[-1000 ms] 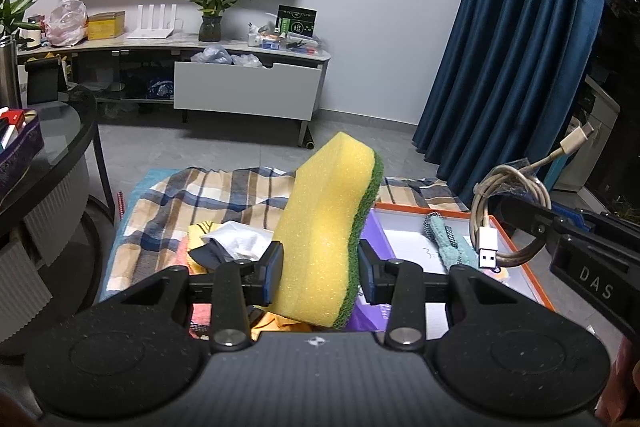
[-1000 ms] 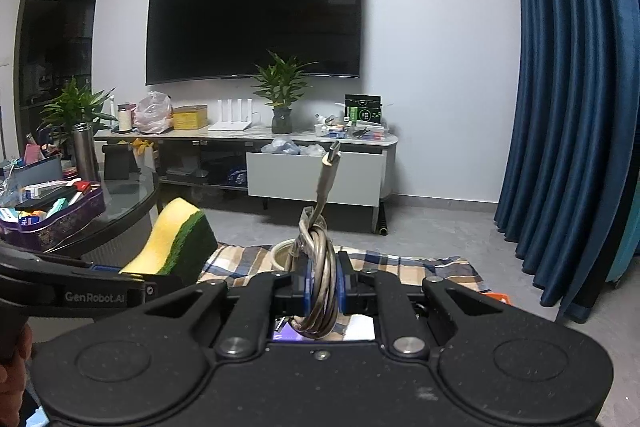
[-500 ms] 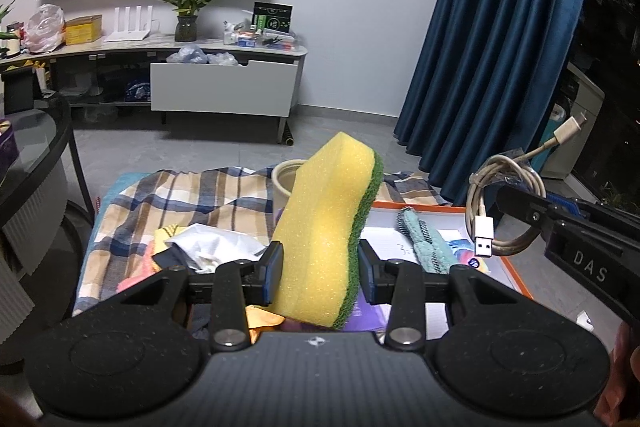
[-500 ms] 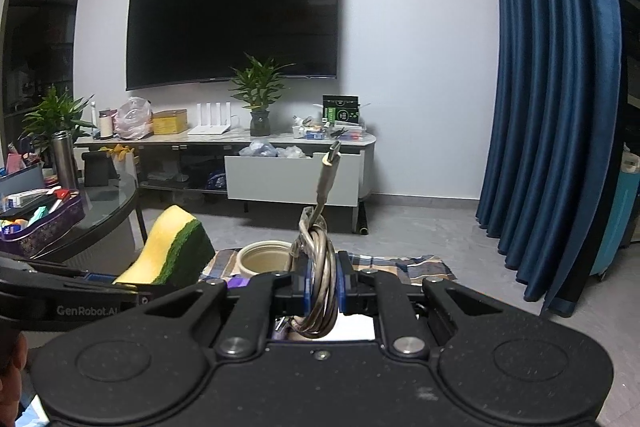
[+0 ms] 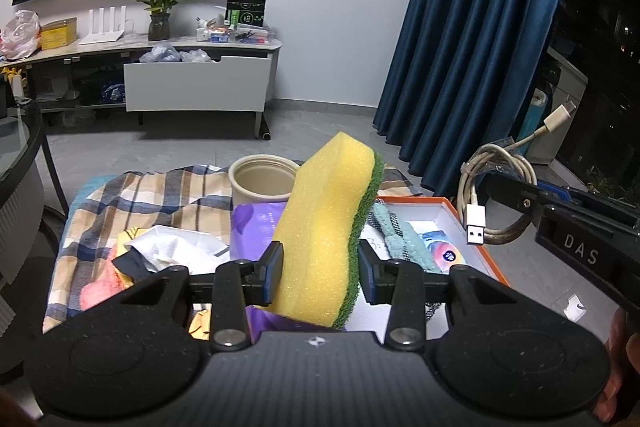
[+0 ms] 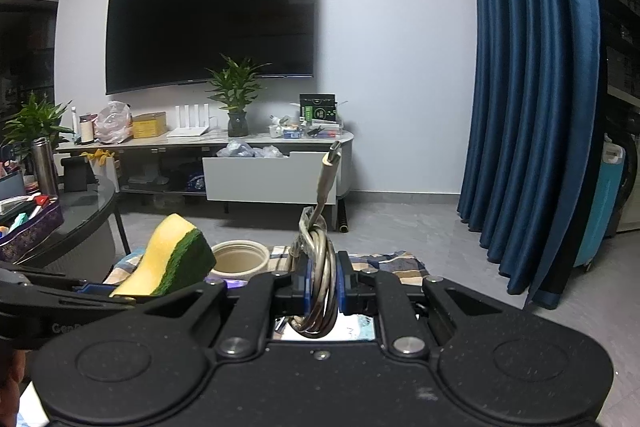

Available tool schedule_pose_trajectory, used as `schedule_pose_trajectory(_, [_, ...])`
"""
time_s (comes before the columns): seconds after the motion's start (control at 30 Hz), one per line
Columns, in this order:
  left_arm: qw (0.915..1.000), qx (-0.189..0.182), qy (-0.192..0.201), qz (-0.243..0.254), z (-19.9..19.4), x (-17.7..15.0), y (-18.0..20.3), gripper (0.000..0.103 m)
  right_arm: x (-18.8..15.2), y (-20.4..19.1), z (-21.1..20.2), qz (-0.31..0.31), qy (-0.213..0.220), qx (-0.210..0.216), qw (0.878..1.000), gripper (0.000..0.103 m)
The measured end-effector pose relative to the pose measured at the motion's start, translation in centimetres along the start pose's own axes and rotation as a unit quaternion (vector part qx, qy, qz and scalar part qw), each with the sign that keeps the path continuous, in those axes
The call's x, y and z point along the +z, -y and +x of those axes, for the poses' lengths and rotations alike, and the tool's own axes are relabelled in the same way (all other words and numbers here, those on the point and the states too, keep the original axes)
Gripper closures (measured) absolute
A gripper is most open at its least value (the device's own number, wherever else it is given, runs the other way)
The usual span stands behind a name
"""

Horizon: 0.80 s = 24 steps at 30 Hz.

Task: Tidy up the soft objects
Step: 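Carry the sponge in the left tool while the right carries the cable toward the box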

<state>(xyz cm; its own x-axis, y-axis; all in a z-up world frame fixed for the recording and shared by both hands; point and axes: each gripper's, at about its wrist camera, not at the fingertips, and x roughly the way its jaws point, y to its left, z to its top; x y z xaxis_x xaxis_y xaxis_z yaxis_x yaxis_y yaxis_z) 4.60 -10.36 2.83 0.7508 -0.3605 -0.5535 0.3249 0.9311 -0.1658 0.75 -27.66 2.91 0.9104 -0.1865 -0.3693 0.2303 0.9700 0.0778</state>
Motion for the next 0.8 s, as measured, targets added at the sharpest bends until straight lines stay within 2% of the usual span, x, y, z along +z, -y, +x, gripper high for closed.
schedule_pose_trajectory(0.8, [0.9977,-0.051,-0.034,0.028,4.1,-0.6,4.4,0.063,-1.9,5.7,0.9,0.027,-0.034,-0.056,0.997,0.089])
